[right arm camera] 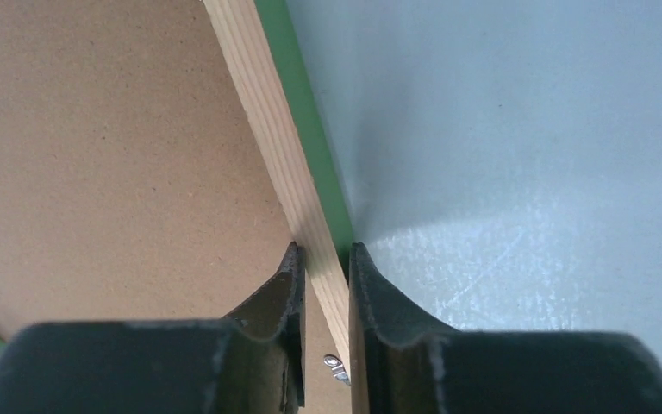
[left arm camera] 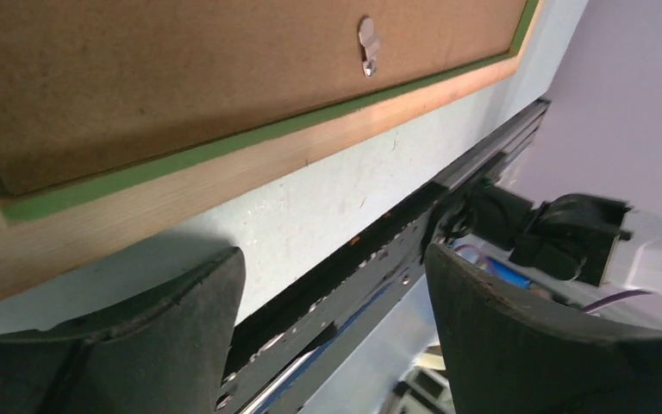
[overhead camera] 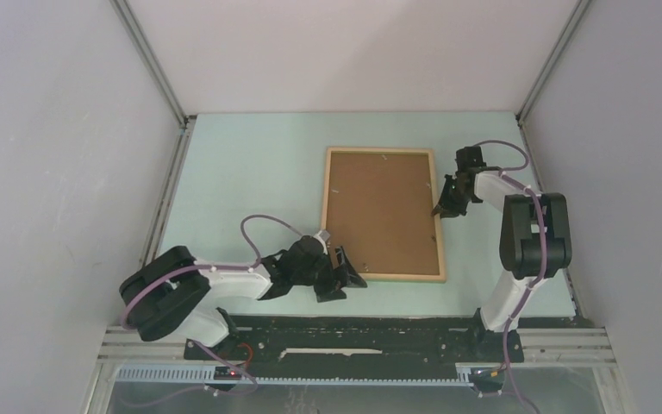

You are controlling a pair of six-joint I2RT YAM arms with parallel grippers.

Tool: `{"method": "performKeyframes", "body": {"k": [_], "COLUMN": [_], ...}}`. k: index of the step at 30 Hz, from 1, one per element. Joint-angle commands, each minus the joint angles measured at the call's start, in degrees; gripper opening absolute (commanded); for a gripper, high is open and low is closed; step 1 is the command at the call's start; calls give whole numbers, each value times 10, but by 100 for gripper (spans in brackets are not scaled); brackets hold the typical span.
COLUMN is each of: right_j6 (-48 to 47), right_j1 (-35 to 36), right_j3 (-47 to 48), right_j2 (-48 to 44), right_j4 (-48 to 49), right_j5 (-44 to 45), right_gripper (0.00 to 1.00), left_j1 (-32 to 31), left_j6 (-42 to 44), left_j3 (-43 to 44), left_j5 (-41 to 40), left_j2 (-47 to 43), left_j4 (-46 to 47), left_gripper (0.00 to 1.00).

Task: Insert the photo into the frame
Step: Install the photo frame at the center of the board.

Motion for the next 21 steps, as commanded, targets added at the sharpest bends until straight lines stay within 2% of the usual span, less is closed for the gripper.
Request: {"method": "performKeyframes", "body": {"k": [1,4,10,14,18,20,21], "right_j6": [27,38,62,73,86,94,94], "right_j1": [-6,-6,3,18,75,94,98], "right_j3": [-48,-96,-206,-253,-279,-291,-297], "right_j2": [-26,-60,-129,-190,-228,-245,-252], "right_j4": [29,51,90,85,65,61,63], "right_j5": [-18,-33,-72,-87,-70,-56,-54], "right_gripper": [16,11,1,1,1,5,11], "left_j1": [2,15,103,161,213,228,229], "left_j6": [-92,-88,-30,33,93,110,119], "left_j3": [-28,-23,-28,-8,26,35,37], "left_j5": [-6,-23,-52,-58,-49,-42,-41], "left_j2": [33,50,45,38,47,52,55], "left_j4": [128,126,96,41,1,-5,-5], "left_gripper": [84,81,78,78,78,78,78]}}
